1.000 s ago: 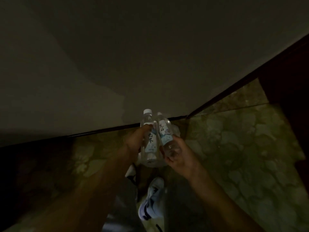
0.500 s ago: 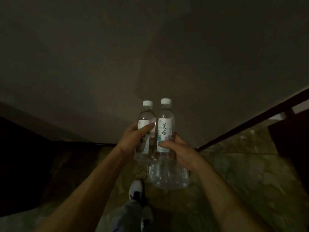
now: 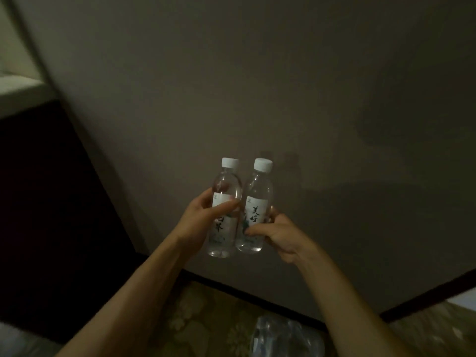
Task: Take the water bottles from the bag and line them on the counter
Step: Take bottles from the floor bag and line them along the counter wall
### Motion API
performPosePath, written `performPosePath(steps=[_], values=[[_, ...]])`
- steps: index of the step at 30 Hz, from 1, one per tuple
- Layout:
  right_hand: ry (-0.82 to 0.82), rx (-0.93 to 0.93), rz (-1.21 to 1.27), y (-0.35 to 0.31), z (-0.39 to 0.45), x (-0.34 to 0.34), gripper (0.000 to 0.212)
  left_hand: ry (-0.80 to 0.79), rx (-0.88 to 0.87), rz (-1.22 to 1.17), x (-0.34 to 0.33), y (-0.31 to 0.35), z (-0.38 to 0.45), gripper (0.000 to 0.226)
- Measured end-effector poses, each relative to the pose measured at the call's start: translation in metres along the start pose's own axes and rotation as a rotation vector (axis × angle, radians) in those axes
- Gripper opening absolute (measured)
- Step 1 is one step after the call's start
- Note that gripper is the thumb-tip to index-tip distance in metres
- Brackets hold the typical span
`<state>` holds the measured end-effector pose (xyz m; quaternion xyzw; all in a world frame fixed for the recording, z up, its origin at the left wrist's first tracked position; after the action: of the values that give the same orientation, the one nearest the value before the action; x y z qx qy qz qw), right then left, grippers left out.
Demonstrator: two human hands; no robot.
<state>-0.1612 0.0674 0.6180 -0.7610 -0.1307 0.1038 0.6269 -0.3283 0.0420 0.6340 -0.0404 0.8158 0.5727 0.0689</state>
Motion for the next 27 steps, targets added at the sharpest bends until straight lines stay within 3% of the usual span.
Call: performPosePath(steps=[10, 17, 27], values=[[-0.133, 0.26, -0.037, -0.092, 0.059, -0.166, 0.049, 0.292, -0.241, -0.019, 0.161, 0.094, -0.051, 0.053], [-0.214, 0.431, -0.034, -0.151, 0.098, -0.33, 0.054, 0.561, -0.427, 0.177, 0.307, 0.169, -0.125, 0.06], [-0.307, 0.563, -0.011, -0.193, 0.119, -0.493, 0.051, 0.757, -0.48, 0.236, 0.454, 0.213, -0.18, 0.052]])
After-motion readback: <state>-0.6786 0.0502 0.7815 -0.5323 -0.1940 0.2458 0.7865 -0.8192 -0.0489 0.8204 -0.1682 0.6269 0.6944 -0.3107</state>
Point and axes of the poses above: each hand's wrist, its own z-axis towards the middle knuckle, its own x-axis out of the back of the hand, y = z × x, the point moved 5 cm from there along z, towards the middle knuckle, and after that the axes turned 12 degrees about x, right-handed, at the moved point
